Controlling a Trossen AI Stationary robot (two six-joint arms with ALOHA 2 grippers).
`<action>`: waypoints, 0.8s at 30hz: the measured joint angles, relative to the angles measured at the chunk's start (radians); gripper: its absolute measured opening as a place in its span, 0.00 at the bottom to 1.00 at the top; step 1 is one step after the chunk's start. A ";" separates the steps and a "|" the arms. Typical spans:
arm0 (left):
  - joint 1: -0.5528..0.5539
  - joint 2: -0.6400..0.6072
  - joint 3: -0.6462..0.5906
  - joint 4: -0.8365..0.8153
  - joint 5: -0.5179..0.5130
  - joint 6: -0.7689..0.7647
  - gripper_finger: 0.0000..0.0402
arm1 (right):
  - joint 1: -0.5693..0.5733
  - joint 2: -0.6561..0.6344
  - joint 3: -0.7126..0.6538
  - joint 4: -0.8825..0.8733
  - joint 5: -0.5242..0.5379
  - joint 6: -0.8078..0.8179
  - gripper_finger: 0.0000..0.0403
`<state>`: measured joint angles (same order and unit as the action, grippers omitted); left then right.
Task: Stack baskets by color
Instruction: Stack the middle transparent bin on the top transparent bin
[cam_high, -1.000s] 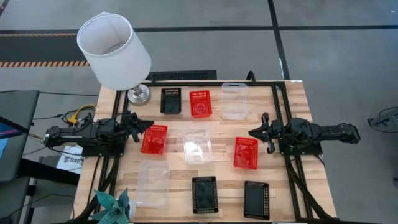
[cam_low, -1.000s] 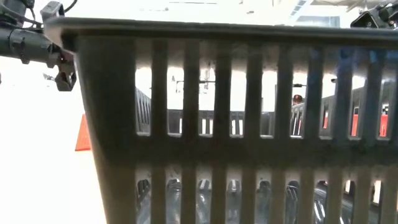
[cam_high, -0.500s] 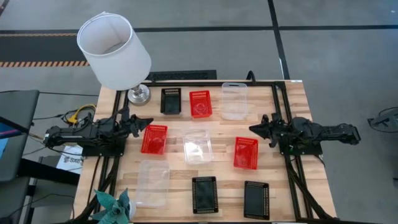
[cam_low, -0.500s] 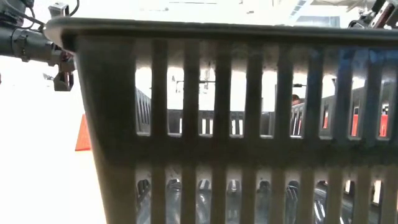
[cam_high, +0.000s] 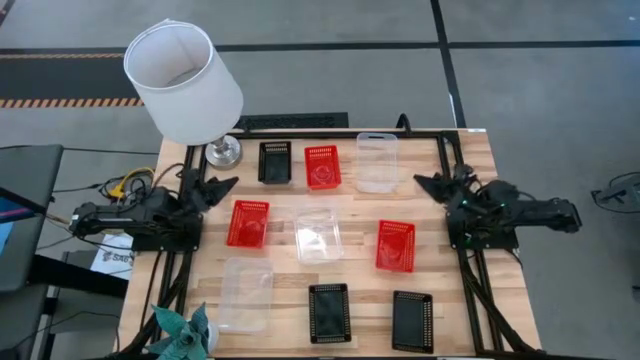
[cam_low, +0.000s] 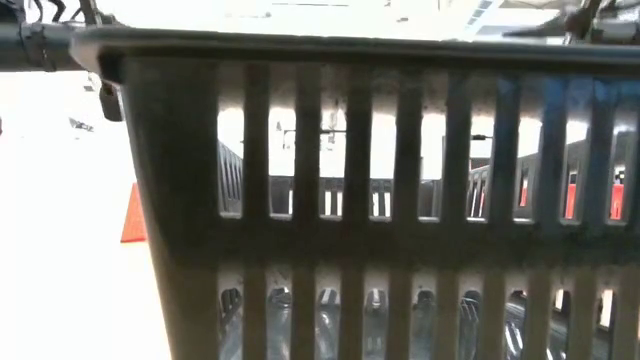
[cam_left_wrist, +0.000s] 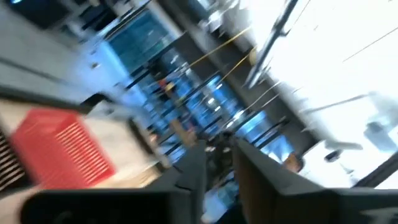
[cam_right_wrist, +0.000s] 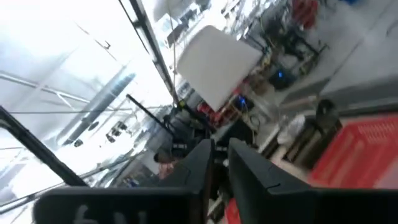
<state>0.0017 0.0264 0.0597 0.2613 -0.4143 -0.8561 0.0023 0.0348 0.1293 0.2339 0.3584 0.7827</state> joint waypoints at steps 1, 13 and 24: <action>0.000 0.005 0.002 0.032 0.010 0.002 0.26 | -0.001 0.017 0.027 0.002 0.010 -0.023 0.26; 0.000 0.338 0.308 0.063 0.101 0.056 0.64 | -0.021 0.405 0.531 -0.059 0.011 -0.499 0.51; 0.000 0.754 0.857 -0.706 0.084 0.033 0.65 | -0.084 0.763 0.980 -0.914 0.178 -0.259 0.44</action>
<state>0.0021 0.7808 0.9167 -0.4452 -0.3302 -0.8235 -0.0815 0.7979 1.1091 -0.6803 0.5363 0.5237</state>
